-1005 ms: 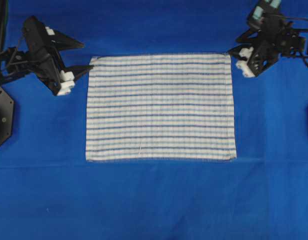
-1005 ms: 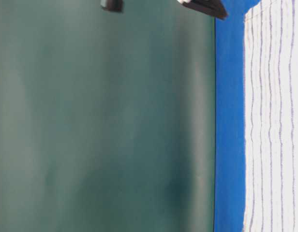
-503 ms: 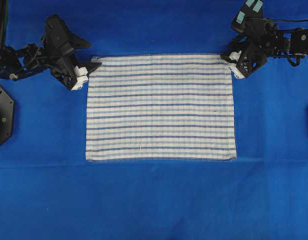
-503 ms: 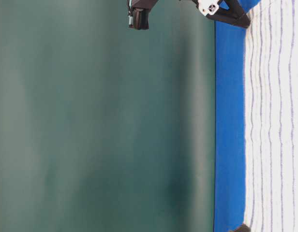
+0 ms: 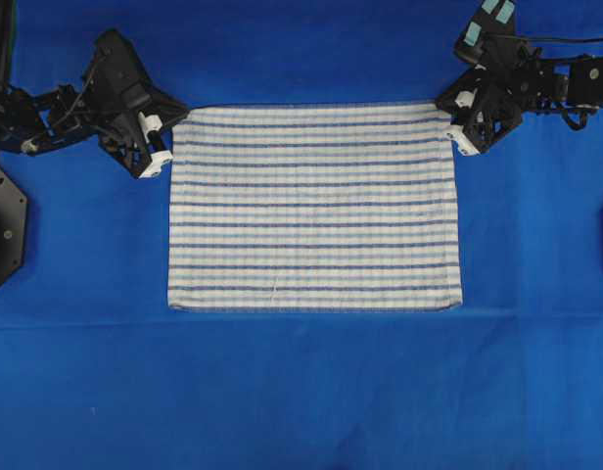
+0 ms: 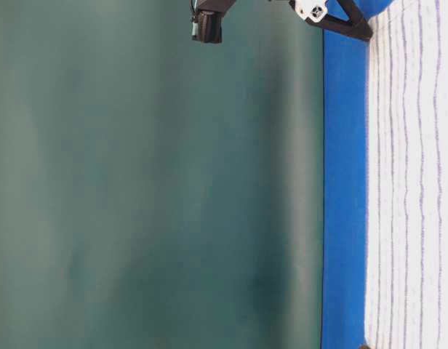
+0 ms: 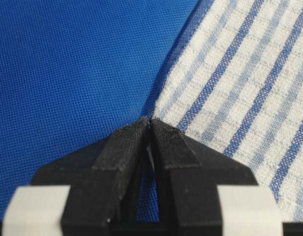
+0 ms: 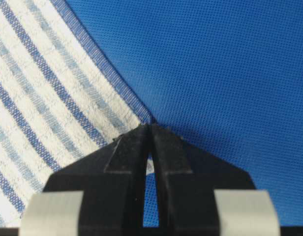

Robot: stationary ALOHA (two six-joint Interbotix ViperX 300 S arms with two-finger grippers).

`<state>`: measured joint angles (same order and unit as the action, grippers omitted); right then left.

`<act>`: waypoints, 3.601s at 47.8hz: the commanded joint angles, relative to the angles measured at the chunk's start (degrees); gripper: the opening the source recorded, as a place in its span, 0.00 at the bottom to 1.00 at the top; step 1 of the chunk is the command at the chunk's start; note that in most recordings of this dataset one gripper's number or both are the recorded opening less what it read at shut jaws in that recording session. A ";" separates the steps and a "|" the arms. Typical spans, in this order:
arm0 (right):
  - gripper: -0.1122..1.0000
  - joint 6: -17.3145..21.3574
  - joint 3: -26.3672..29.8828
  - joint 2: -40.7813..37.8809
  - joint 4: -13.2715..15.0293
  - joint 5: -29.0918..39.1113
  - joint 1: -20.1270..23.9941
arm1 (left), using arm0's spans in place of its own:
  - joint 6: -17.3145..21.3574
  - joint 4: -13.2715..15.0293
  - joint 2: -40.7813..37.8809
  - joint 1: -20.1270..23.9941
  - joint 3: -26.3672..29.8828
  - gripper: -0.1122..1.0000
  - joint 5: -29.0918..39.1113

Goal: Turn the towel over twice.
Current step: 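Pinch both far towel corners with the left and right grippers, then lift the held corners up and back, raising the towel, then swing the held edge forward and lay the towel down flipped, then open both grippers and retract them outward to the sides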

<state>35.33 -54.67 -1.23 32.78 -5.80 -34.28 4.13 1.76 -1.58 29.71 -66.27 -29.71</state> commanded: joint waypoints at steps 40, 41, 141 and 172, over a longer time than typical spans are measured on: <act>0.13 -0.79 9.58 26.63 5.45 16.08 -5.98 | 9.05 -0.09 25.84 7.56 15.29 0.12 20.65; 0.13 -0.88 9.93 27.42 5.62 16.52 -5.89 | 9.14 -0.09 26.54 7.56 15.64 0.12 21.09; 0.13 45.97 0.70 11.16 -0.53 29.79 56.16 | -10.11 0.35 9.58 -43.86 1.93 0.12 16.08; 0.14 46.76 3.25 8.70 0.70 30.41 57.74 | -10.11 0.35 9.67 -45.26 2.90 0.17 16.61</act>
<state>82.00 -52.65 7.03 32.96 24.79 23.20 -6.06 2.02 7.56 -15.29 -64.69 -13.18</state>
